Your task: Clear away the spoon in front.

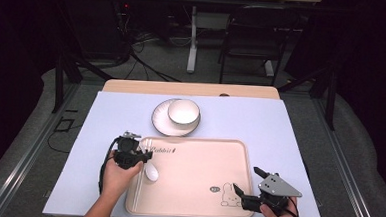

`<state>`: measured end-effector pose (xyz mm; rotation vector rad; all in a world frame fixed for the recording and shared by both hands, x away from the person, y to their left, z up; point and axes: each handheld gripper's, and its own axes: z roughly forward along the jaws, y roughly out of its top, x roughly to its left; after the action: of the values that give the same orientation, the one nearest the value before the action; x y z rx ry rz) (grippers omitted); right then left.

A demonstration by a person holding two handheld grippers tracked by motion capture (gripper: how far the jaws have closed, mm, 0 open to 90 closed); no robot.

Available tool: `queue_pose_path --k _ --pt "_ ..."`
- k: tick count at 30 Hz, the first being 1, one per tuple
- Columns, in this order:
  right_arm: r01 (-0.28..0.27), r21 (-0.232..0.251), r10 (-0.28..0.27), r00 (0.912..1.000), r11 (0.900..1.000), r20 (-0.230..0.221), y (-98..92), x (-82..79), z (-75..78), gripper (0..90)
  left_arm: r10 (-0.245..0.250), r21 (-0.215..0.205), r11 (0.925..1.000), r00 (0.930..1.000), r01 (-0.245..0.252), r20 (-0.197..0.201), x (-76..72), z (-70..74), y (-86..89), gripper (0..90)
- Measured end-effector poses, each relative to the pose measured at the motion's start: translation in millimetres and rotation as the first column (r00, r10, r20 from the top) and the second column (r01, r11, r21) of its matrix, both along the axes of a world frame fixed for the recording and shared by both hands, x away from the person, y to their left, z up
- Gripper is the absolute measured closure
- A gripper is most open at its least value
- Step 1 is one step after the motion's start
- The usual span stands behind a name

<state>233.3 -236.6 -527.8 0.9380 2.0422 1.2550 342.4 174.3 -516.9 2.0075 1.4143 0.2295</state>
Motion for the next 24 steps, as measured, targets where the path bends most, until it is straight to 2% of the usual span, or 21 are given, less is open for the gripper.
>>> queue_pose_path --k 9,20,24 --pt "-0.001 0.000 0.001 1.0000 1.000 -0.001 0.0 0.3 -0.2 14.5 -0.007 0.011 0.9999 1.0000 0.007 0.001 10.2 -11.8 -4.6 69.8" --pt "-0.001 0.002 0.001 1.0000 1.000 -0.003 -0.1 0.4 -0.2 14.6 -0.025 0.046 0.9987 0.9993 0.023 0.027 16.6 -19.0 -14.2 65.0" --pt "-0.002 0.000 0.002 1.0000 1.000 -0.001 0.0 0.5 -0.2 14.6 -0.014 0.046 0.9989 0.9995 0.012 0.029 18.4 -22.3 -15.3 64.2"
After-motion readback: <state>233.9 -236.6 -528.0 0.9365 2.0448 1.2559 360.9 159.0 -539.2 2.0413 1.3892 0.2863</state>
